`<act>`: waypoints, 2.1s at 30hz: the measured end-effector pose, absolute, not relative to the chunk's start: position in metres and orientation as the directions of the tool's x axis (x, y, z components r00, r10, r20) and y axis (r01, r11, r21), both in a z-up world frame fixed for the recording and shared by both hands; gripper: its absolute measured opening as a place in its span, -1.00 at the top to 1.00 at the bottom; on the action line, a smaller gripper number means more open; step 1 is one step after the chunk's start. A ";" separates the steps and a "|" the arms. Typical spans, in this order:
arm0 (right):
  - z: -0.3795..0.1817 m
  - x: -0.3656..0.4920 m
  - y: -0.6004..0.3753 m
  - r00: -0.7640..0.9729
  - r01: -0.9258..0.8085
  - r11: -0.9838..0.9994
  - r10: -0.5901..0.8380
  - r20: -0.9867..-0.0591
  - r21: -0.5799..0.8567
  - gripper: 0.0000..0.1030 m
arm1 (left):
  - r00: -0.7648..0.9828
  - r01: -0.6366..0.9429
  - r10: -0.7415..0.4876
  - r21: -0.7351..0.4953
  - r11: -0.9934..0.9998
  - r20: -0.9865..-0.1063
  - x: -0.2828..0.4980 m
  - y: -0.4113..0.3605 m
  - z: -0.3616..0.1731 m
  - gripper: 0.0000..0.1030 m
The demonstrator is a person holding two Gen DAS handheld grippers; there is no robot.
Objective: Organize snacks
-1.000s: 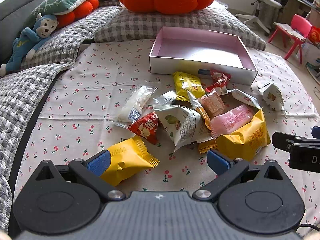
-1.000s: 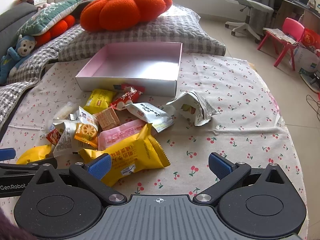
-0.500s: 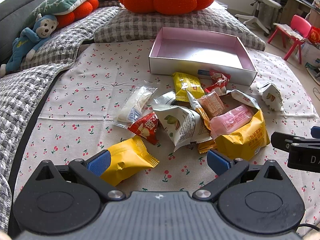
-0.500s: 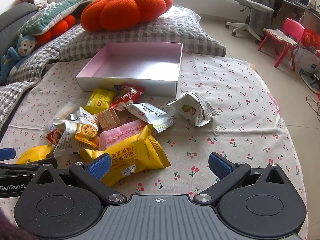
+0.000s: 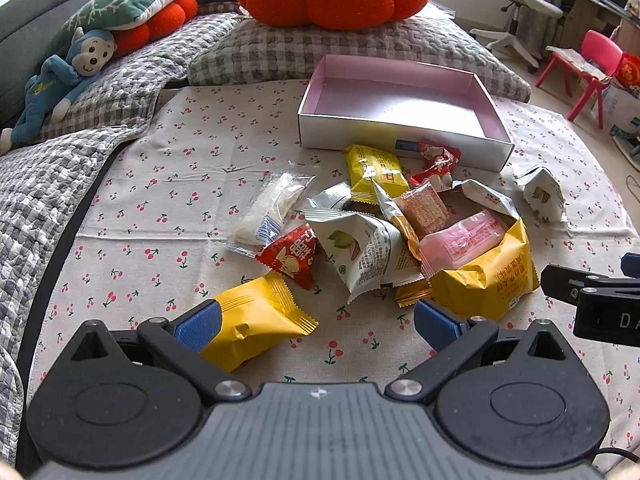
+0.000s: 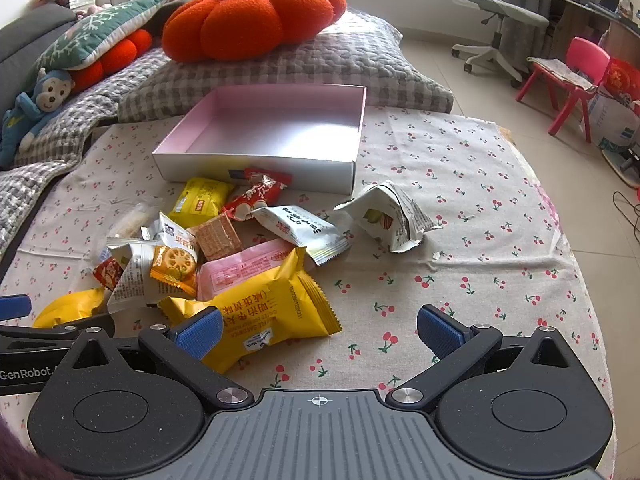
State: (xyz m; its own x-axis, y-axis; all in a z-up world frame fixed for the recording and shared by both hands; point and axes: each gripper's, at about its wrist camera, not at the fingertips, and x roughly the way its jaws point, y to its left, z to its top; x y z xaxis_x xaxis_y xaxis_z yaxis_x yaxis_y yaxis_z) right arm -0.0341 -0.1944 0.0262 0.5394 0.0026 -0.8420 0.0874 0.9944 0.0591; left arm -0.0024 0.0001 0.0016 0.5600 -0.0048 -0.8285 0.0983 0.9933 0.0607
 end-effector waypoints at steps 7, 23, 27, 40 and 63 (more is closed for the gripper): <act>0.026 -0.034 -0.194 0.540 0.085 0.995 0.005 -0.842 0.060 -1.00 | 0.558 0.099 -0.005 0.061 0.993 -0.830 -0.003 0.000 0.002 -0.99; 0.027 -0.034 -0.193 0.539 0.076 0.994 0.021 -0.842 0.073 -1.00 | 0.558 0.099 -0.005 0.061 0.993 -0.830 -0.003 0.000 0.002 -0.99; 0.029 -0.033 -0.193 0.540 0.061 0.995 0.035 -0.841 0.081 -1.00 | 0.554 0.101 -0.008 0.058 0.993 -0.832 -0.003 0.000 0.001 -0.99; 0.038 -0.023 -0.196 0.547 0.035 0.990 0.095 -0.832 0.136 -1.00 | 0.564 0.106 -0.002 0.070 0.992 -0.826 0.012 0.011 0.003 -0.99; 0.005 0.040 -0.240 0.457 0.139 0.897 0.319 -0.831 0.420 -0.89 | 0.479 0.201 -0.280 -0.207 0.957 -0.832 0.068 0.041 -0.007 -0.39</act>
State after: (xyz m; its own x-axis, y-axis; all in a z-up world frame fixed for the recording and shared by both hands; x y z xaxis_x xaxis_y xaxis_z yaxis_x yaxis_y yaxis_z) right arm 0.0400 -0.2403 0.0051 0.4569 0.3186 -0.8305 0.1392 0.8966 0.4205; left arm 0.0682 0.0411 -0.0067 0.4787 -0.2802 -0.8321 0.2013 0.9575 -0.2066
